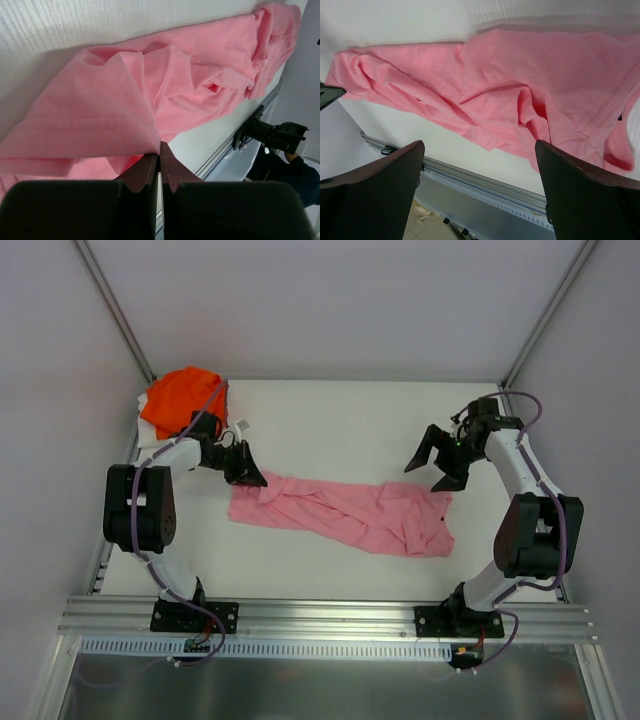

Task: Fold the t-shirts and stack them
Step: Fold the other side of the tshirt into a rectangle, then rotate the tshirt 90 degrees

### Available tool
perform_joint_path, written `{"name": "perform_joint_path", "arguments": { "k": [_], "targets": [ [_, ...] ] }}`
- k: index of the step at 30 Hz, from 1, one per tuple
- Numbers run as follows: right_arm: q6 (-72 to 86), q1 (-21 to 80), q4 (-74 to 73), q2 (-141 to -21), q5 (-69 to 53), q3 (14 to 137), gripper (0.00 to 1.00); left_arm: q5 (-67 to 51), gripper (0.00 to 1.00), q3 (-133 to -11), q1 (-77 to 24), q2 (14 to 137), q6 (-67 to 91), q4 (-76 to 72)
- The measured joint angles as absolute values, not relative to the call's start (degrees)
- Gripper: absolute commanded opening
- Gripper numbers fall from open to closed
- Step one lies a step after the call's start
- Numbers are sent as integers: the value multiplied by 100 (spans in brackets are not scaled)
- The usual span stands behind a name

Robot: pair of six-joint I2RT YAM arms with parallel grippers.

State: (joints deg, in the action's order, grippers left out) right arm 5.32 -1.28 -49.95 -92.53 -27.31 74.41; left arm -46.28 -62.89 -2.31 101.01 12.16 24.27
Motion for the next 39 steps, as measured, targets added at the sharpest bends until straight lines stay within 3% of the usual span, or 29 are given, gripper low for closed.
{"name": "perform_joint_path", "arguments": {
  "k": [32, 35, 36, 37, 38, 39],
  "targets": [
    [375, -128, -5039, -9253, -2740, 7467, 99, -2797, 0, -6020, 554, 9448, 779, 3350],
    [362, -128, -5041, -9253, -2738, 7467, 100, -2740, 4, -5977, 685, 9450, 781, 3258],
    [357, -128, -5041, -9253, -2740, 7467, 100, -2714, 40, -5953, 701, 9450, 784, 3214],
    [355, -128, -5041, -9253, -2738, 7467, 99, -2657, 69, -5918, 725, 9450, 757, 3151],
    [353, -128, -5048, -9253, -2738, 7467, 100, -2633, 91, -5889, 740, 9450, 749, 3098],
    [349, -128, -5061, -9253, -2738, 7467, 100, -2630, 99, -5843, 762, 9450, 775, 3026]
  ]
}}
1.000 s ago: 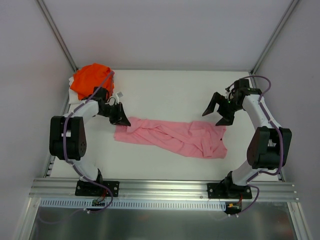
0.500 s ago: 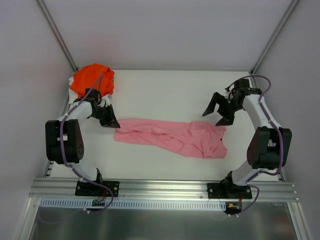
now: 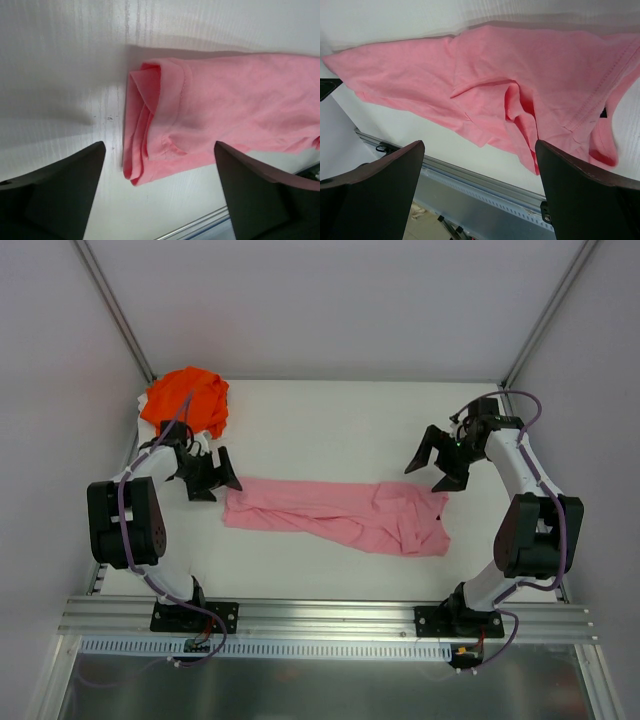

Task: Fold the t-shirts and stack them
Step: Rotate the tshirt 90 degrees

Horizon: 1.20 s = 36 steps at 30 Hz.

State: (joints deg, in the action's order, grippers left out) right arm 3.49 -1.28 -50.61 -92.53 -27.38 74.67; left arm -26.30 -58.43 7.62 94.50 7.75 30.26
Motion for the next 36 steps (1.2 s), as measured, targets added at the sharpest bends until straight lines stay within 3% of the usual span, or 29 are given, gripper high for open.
{"name": "perform_joint_path", "arguments": {
  "k": [8, 14, 21, 29, 36],
  "targets": [
    [270, -130, -5181, -9240, -2506, 7456, 99, -2902, 99, -5531, 764, 9430, 821, 2574],
    [360, -152, -5068, -8582, -2290, 6785, 99, -3894, 99, -5463, 913, 9229, 1052, 2268],
    [530, -97, -4923, -8055, -2307, 5964, 99, -4637, 99, -6235, 882, 9435, 1304, 2174],
    [593, 64, -4718, -8029, -2244, 5505, 100, -3719, 99, -6716, 193, 9636, 746, 2947],
    [620, 69, -4611, -7752, -2106, 5087, 100, -3238, 99, -6785, 235, 9867, 576, 3339]
  ]
}}
